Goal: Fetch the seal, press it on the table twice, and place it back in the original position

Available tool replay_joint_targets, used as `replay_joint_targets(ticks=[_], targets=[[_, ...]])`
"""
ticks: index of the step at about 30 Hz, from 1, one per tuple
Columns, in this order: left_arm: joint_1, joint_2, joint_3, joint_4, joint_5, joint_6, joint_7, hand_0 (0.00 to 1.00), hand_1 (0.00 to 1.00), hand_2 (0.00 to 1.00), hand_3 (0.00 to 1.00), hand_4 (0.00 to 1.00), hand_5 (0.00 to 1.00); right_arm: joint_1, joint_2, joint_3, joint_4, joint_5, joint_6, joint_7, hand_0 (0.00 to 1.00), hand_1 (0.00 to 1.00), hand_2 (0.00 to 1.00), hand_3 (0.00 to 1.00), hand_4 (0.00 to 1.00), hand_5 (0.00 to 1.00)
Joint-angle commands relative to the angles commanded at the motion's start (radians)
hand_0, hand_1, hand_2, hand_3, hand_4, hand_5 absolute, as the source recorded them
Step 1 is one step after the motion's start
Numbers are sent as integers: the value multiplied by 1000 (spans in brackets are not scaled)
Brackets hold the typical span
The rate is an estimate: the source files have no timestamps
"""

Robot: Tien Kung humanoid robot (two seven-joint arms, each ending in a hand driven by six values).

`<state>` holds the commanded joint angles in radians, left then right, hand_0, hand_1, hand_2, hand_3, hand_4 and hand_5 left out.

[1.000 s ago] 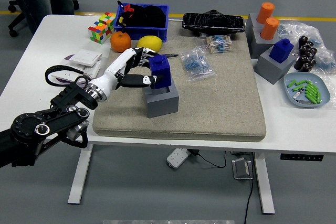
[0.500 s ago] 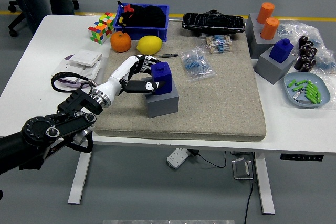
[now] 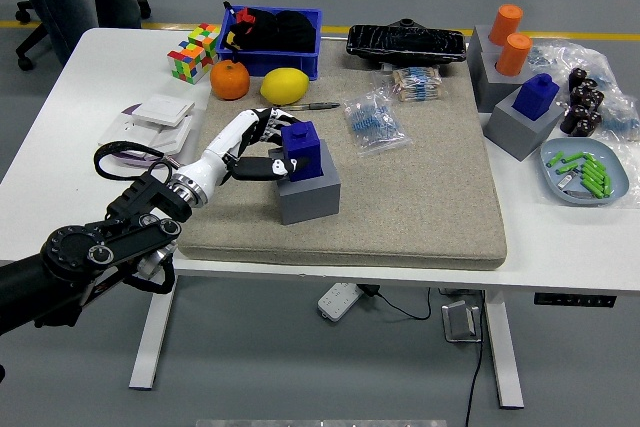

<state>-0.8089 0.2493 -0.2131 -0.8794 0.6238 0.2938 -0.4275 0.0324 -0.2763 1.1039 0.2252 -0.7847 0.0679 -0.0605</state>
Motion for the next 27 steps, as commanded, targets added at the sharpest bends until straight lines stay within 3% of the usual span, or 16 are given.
replay_joint_targets(ticks=[10, 11, 16, 17, 22, 23, 27], targets=[[5, -8, 7, 3, 0, 3, -2, 618, 434, 418, 577, 653, 2, -1, 1, -2, -1, 0, 0, 1, 721, 681, 646, 613, 712, 517], [6, -9, 7, 3, 5, 2, 2, 643, 544, 499, 594, 662, 2, 0, 1, -2, -1, 0, 0, 1, 721, 681, 646, 613, 713, 518], [6, -11, 9, -1, 32, -12, 25, 643, 544, 499, 594, 662, 2, 0, 1, 0, 0, 0, 0, 1, 721, 681, 646, 613, 713, 518], [6, -11, 10, -1, 35, -12, 25, 706, 699, 613, 632, 762, 2, 0, 1, 1, 0, 0, 0, 1, 721, 681, 646, 613, 713, 518], [5, -11, 9, -1, 37, -4, 11, 706, 699, 613, 632, 762, 2, 0, 1, 1, -1, 0, 0, 1, 721, 681, 646, 613, 713, 518], [5, -11, 8, -2, 37, -3, 8, 828, 832, 787, 799, 900, 2, 0, 0, 1, -1, 0, 0, 1, 721, 681, 646, 613, 713, 519], [7, -11, 6, 0, 30, -3, -2, 828, 832, 787, 799, 900, 2, 0, 1, 1, 0, 0, 0, 1, 721, 681, 646, 613, 713, 519]])
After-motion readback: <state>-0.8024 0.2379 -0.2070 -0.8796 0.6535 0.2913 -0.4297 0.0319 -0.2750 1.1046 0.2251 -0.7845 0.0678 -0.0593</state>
